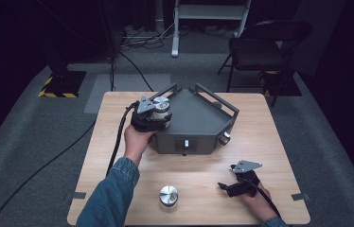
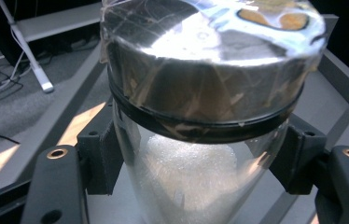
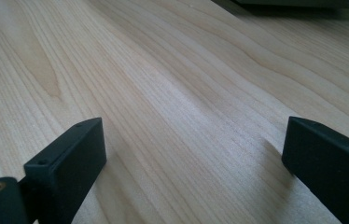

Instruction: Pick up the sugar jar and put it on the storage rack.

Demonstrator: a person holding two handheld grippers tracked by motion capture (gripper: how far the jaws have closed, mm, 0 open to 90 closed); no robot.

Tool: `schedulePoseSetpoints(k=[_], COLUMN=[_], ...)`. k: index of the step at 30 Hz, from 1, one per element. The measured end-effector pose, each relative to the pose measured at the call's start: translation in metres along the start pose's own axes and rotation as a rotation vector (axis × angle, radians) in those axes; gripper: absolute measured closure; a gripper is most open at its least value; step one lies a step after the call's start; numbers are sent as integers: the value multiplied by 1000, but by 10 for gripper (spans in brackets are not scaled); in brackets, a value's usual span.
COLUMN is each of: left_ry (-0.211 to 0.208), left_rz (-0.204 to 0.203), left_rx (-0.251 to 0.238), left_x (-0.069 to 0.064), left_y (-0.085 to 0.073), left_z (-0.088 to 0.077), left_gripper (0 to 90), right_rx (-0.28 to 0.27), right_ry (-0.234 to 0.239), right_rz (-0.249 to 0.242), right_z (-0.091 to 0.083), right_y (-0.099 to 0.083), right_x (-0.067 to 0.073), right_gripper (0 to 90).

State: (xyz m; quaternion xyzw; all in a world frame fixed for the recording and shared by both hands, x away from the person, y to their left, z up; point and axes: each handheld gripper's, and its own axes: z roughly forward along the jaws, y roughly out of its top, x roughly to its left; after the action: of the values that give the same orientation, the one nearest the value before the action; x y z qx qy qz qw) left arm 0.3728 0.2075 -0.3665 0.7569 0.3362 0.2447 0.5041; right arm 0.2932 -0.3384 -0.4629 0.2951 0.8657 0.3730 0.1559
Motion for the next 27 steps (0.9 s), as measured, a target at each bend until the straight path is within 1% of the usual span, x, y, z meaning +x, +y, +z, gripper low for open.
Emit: schedulePoseSetpoints(k=[9, 10, 12, 14, 15, 17, 18, 19, 21, 22, 23, 25, 27], left_ry=[-1, -6, -6, -19, -21, -26, -26, -23, -14, -15, -15, -5, -1], left_rz=[-31, -36, -32, -38, -42, -65, -68, -61, -38, -34, -34, -32, -40], left_rx=[10, 3, -2, -15, -16, -11, 2, 11, 7, 4, 4, -3, -13], left_x=[4, 6, 6, 9, 10, 11, 11, 9, 5, 4, 4, 2, 0], left_y=[-6, -8, -9, -13, -14, -13, -12, -10, -12, -15, -15, -21, -29], left_z=[8, 9, 9, 8, 8, 6, 5, 3, -4, -9, -9, -18, -27], left_gripper=[301, 301, 300, 298, 283, 184, 150, 123, 106, 99, 93, 91, 88], right_rx=[0, 0, 0, 0, 0, 0, 0, 0, 0, 0, 0, 0, 0], right_ry=[1, 1, 2, 2, 2, 2, 2, 2, 2, 2, 2, 3, 3], right_rz=[-2, -2, -2, -2, -2, -2, -2, -2, -3, -2, -2, -3, -4], right_z=[0, 0, 0, 0, 0, 0, 0, 0, 0, 0, 0, 0, 0], right_y=[0, 0, 0, 0, 0, 0, 0, 0, 0, 0, 0, 0, 0], right_x=[0, 0, 0, 0, 0, 0, 0, 0, 0, 0, 0, 0, 0], right_gripper=[63, 62, 63, 62, 63, 62, 62, 62, 62, 62, 62, 62, 62])
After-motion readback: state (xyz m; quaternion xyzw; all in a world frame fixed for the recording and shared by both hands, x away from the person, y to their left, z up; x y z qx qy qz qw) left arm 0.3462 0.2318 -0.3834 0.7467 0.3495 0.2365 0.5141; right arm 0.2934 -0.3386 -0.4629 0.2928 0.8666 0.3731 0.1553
